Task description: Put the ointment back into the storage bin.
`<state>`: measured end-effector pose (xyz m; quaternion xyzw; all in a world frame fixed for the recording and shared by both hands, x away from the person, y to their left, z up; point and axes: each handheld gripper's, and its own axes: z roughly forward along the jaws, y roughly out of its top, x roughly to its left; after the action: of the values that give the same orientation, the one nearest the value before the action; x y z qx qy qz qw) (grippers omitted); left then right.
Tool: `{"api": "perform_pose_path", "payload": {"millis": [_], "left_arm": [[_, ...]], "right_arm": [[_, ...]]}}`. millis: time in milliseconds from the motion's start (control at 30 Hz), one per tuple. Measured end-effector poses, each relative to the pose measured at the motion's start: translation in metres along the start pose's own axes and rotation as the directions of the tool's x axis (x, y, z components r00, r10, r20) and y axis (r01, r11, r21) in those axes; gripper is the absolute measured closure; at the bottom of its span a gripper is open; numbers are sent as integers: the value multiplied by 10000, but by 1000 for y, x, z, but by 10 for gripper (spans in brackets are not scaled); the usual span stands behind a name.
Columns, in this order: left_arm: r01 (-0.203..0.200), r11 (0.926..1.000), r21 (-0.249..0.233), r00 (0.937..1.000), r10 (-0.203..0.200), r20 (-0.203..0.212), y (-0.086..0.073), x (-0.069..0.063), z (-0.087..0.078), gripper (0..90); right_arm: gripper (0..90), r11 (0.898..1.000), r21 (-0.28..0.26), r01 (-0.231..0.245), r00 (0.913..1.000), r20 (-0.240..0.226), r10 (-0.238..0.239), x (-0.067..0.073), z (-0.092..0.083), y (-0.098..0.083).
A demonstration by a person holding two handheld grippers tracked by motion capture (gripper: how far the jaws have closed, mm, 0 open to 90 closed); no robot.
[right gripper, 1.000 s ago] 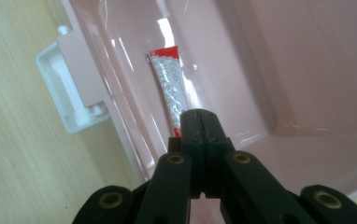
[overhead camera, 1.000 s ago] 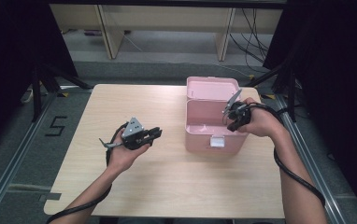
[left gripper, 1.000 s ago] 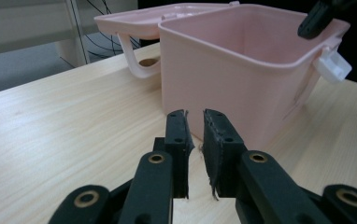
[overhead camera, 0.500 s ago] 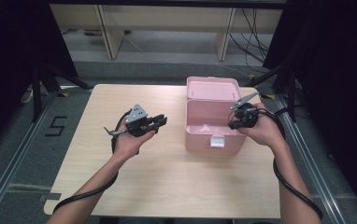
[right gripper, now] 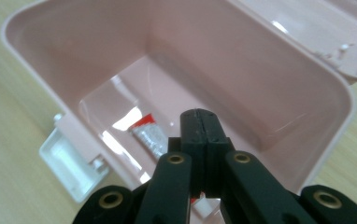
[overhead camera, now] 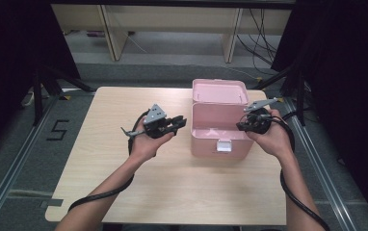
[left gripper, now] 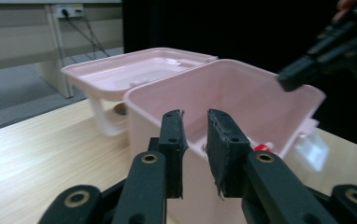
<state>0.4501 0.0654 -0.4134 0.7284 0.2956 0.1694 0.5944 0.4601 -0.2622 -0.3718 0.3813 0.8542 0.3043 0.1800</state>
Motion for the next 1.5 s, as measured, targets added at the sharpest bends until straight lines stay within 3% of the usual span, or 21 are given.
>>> {"api": "perform_pose_path", "payload": {"millis": [67, 100, 200, 300, 333, 400, 433, 533, 633, 900, 967, 1067, 1167, 1200, 1267, 1300, 1367, 1467, 1500], "left_arm": [[-308, 9995, -30, 9988, 309, 374, 0, -13, 4, 800], [-381, 9993, -34, 9979, 383, 526, 0, -17, 6, 812], [-527, 9986, -47, 9912, 529, 1213, -3, -36, 13, 835], [-561, 9984, 108, 9850, 536, 1642, -7, -49, 21, 852], [-581, 9982, 168, 9830, 542, 1756, -9, -53, 24, 860], [-554, 9980, 293, 9792, 485, 1969, -12, -58, 29, 873], [-594, 9974, 396, 9773, 501, 2058, -13, -61, 31, 877], [-594, 9968, 531, 9759, 468, 2130, -16, -67, 36, 892], [-734, 9954, 620, 9768, 592, 2060, -18, -70, 41, 894], [-937, 9946, 458, 9752, 824, 2056, -24, -78, 55, 894], [-983, 9942, 438, 9749, 873, 2048, -24, -80, 58, 894], [-1192, 9917, 490, 9739, 1071, 2003, -25, -83, 61, 895], [-1352, 9893, 546, 9719, 1217, 2014, -27, -85, 65, 896], [-1377, 9889, 557, 9720, 1241, 1997, -28, -86, 67, 896], [-1434, 9880, 570, 9718, 1297, 1967, -31, -87, 70, 896], [-1502, 9870, 581, 9713, 1364, 1948, -31, -87, 71, 896], [-1483, 9871, 600, 9723, 1345, 1911, -33, -86, 73, 896], [-1600, 9854, 583, 9713, 1467, 1872, -35, -87, 75, 896], [-1644, 9848, 568, 9707, 1512, 1869, -35, -88, 75, 896]], "right_arm": [[900, 9992, -388, -96, 9996, 268, 106, -2, 0, 0], [900, 9988, -313, -370, 9990, 254, 378, -4, -4, 0], [900, 9962, -667, -555, 9968, 540, 592, -9, -6, 2], [900, 9919, -821, -968, 9919, 740, 1030, -17, -6, 5], [898, 9921, -877, -894, 9917, 851, 968, -22, -7, 7], [880, 9878, -847, -1305, 9853, 996, 1387, -28, -7, 11], [880, 9866, -1048, -1250, 9839, 1149, 1368, -33, -6, 12], [859, 9772, -1069, -1837, 9700, 1411, 1978, -44, -6, 19], [848, 9751, -992, -1985, 9625, 1678, 2130, -56, -3, 24], [814, 9568, -883, -2771, 9373, 1941, 2894, -83, 16, 37], [805, 9543, -862, -2862, 9338, 1983, 2979, -87, 19, 38], [783, 9457, -828, -3143, 9215, 2126, 3249, -92, 24, 41], [776, 9473, -820, -3098, 9192, 2288, 3204, -97, 28, 41], [775, 9397, -793, -3328, 9125, 2245, 3421, -97, 29, 42], [771, 9383, -854, -3350, 9106, 2265, 3457, -98, 30, 42], [769, 9459, -785, -3147, 9182, 2274, 3243, -101, 30, 42], [765, 9380, -835, -3364, 9077, 2364, 3466, -100, 30, 42], [764, 9433, -838, -3212, 9122, 2403, 3319, -103, 31, 41], [762, 9377, -878, -3363, 9073, 2366, 3476, -102, 31, 40]]}}
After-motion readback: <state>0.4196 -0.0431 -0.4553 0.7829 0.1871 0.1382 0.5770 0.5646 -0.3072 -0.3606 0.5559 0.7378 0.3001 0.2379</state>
